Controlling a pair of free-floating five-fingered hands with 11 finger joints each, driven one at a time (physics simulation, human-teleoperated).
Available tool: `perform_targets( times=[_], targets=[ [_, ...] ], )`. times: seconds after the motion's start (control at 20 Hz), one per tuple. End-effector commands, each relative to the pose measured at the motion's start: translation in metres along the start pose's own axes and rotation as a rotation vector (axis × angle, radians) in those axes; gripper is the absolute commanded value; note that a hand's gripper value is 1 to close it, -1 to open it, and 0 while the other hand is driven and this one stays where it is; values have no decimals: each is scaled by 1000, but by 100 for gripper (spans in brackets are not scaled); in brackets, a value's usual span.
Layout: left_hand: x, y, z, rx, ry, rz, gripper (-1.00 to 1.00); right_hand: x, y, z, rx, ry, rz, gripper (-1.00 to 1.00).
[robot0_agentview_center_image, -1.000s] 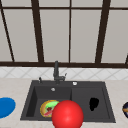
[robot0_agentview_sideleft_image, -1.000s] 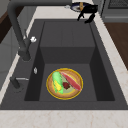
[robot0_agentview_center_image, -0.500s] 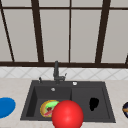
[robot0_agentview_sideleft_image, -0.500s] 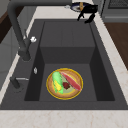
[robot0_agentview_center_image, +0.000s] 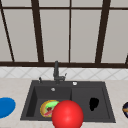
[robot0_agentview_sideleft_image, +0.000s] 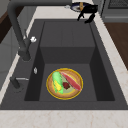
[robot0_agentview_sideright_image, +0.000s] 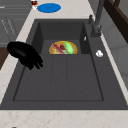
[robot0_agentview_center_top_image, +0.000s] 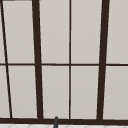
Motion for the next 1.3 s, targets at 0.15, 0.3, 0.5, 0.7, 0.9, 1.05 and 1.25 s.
perform_targets(
  times=[0.15, 0.3, 0.5, 0.7, 0.9, 1.05, 1.25],
  targets=[
    [-20, -21, 16, 12, -10, 44, -100, 0, 0, 0, 0, 0, 0, 0],
    [-26, -28, 25, 14, -17, 46, -100, 0, 0, 0, 0, 0, 0, 0],
    [-36, -37, 34, 10, -12, 48, -100, 0, 0, 0, 0, 0, 0, 0],
    [-52, -44, 33, 3, 2, 51, -100, 0, 0, 0, 0, 0, 0, 0],
    [-68, -48, 38, 9, -2, 74, -100, 0, 0, 0, 0, 0, 0, 0],
    [-79, -51, 43, 13, -6, 80, -100, 0, 0, 0, 0, 0, 0, 0],
    [-90, -57, 52, 20, -11, 88, -100, 0, 0, 0, 0, 0, 0, 0]
  ],
)
